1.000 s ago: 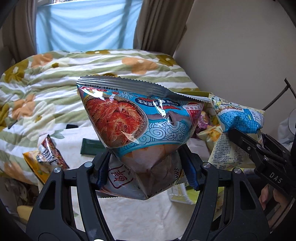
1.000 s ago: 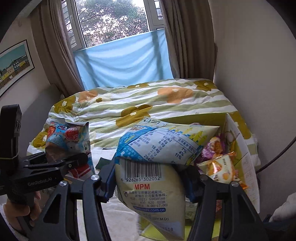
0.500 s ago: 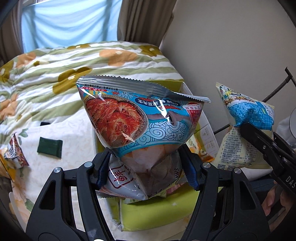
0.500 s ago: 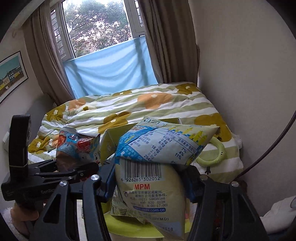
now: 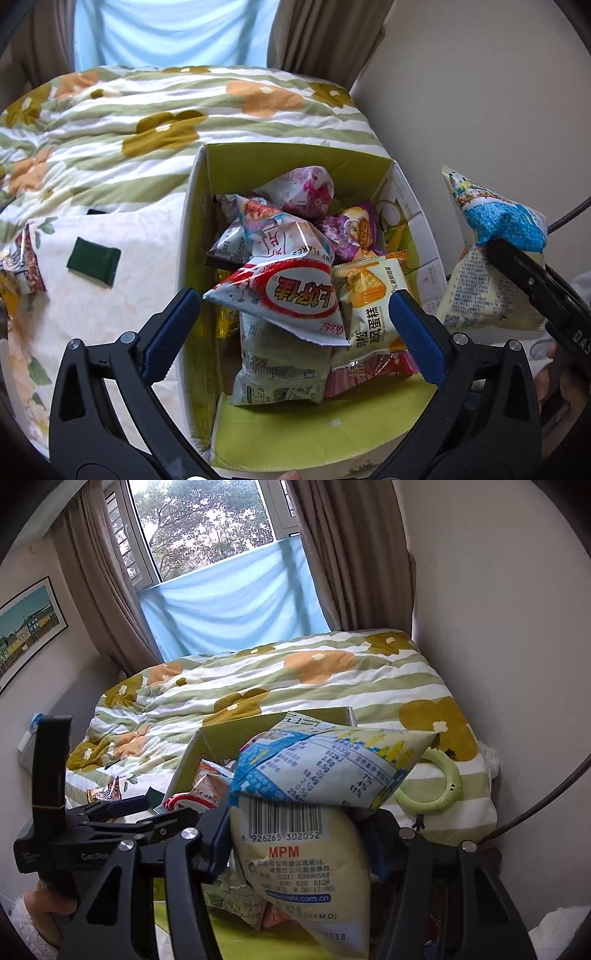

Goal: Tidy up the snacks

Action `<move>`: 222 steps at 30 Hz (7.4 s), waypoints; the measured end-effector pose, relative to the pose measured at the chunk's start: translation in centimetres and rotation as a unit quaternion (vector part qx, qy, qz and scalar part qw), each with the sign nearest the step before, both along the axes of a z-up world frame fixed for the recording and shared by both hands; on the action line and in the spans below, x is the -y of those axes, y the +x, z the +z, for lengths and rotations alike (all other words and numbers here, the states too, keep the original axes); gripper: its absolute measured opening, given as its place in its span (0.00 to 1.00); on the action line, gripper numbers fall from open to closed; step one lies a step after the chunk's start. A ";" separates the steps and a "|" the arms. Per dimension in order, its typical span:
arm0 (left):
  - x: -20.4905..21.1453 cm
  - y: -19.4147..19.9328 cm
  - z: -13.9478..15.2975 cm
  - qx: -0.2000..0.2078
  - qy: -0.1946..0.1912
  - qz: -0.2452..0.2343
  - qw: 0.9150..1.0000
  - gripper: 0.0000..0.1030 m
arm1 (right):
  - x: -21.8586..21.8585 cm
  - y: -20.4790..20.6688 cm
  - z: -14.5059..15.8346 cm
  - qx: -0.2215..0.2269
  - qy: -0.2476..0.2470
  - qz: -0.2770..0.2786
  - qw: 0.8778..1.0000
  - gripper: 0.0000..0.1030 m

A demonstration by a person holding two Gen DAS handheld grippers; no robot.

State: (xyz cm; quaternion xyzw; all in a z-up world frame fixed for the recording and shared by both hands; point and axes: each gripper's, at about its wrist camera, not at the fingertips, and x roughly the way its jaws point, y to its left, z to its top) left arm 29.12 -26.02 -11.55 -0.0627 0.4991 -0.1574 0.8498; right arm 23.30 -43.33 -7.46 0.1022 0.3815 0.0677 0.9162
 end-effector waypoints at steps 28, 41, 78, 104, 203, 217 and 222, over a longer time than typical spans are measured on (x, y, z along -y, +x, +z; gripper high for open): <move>-5.5 -4.6 -0.3 0.000 0.037 0.074 0.997 0.99 | -1.5 6.3 -3.2 -0.010 -0.001 0.039 0.999 1.00; -10.1 -8.8 3.9 0.044 0.052 0.096 0.993 0.99 | -5.4 0.1 3.2 0.039 -0.037 0.077 0.996 1.00; -44.1 7.0 -8.5 -0.076 0.026 0.127 0.989 0.99 | -35.8 11.0 -9.3 -0.106 -0.023 0.017 0.994 1.00; -42.1 10.9 -15.8 -0.113 -0.015 0.070 0.991 0.74 | -38.8 15.6 -19.4 -0.162 -0.048 -0.078 0.983 1.00; -11.4 -9.0 2.1 0.034 -0.023 0.027 0.999 0.99 | -8.1 -5.8 0.6 0.005 0.005 -0.012 1.000 0.58; -15.3 -12.4 4.9 0.070 0.010 0.057 0.996 1.00 | -11.2 -5.8 1.1 0.006 -0.001 0.018 1.000 0.58; -17.4 -14.8 9.1 0.133 0.048 0.060 0.988 1.00 | -13.1 -8.7 3.9 0.040 -0.024 0.007 0.999 0.58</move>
